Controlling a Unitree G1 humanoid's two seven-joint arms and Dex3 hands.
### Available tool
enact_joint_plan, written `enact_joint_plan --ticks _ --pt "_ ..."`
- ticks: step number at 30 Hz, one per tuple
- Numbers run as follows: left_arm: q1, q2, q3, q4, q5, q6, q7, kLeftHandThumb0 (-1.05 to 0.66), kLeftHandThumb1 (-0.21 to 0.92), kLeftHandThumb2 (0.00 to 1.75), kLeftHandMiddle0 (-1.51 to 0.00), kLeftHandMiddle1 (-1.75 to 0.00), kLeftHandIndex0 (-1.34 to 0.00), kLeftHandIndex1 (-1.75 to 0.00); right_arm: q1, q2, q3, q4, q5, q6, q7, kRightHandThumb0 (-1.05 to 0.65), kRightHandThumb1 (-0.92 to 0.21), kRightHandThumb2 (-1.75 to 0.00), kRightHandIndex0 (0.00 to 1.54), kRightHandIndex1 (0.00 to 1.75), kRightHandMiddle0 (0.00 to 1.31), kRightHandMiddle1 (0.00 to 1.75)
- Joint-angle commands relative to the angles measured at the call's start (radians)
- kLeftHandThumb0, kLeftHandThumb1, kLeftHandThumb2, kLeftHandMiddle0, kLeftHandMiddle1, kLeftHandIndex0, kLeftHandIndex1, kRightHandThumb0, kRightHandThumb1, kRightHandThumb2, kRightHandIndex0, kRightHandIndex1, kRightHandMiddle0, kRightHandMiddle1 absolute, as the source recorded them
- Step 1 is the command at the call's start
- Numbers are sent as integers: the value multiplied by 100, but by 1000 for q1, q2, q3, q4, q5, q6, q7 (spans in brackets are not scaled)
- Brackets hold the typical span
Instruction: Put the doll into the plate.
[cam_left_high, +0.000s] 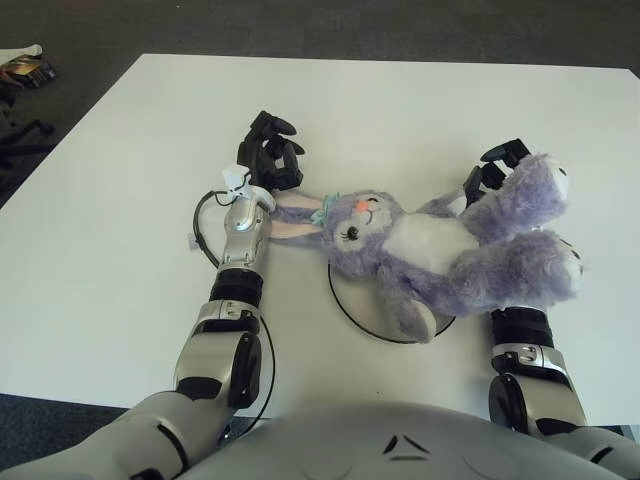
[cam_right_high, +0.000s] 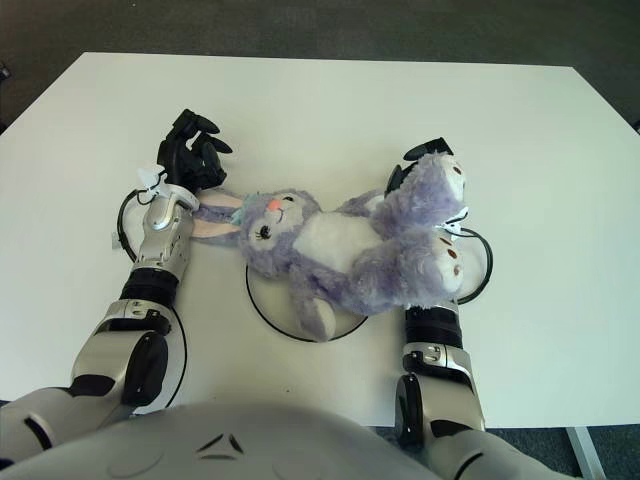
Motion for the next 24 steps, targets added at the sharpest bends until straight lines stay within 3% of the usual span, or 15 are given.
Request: enact_joint_plan --ticks 1,18,24 --pt "24 -14 10 -21 -9 -2 32 -1 31 134 -51 -175 -50 -175 36 26 3 -46 8 46 -7 -1 -2 -162 85 164 63 175" --pt "96 -11 -18 -146 36 117 107 -1 32 133 -50 -175 -49 -175 123 43 51 -283 -30 266 -18 -1 -3 -164 80 173 63 175" --pt "96 -7 -8 -134 19 84 98 -1 32 133 -50 -175 -49 -175 135 42 59 -329 -24 331 1 -1 -4 -164 79 173 62 175"
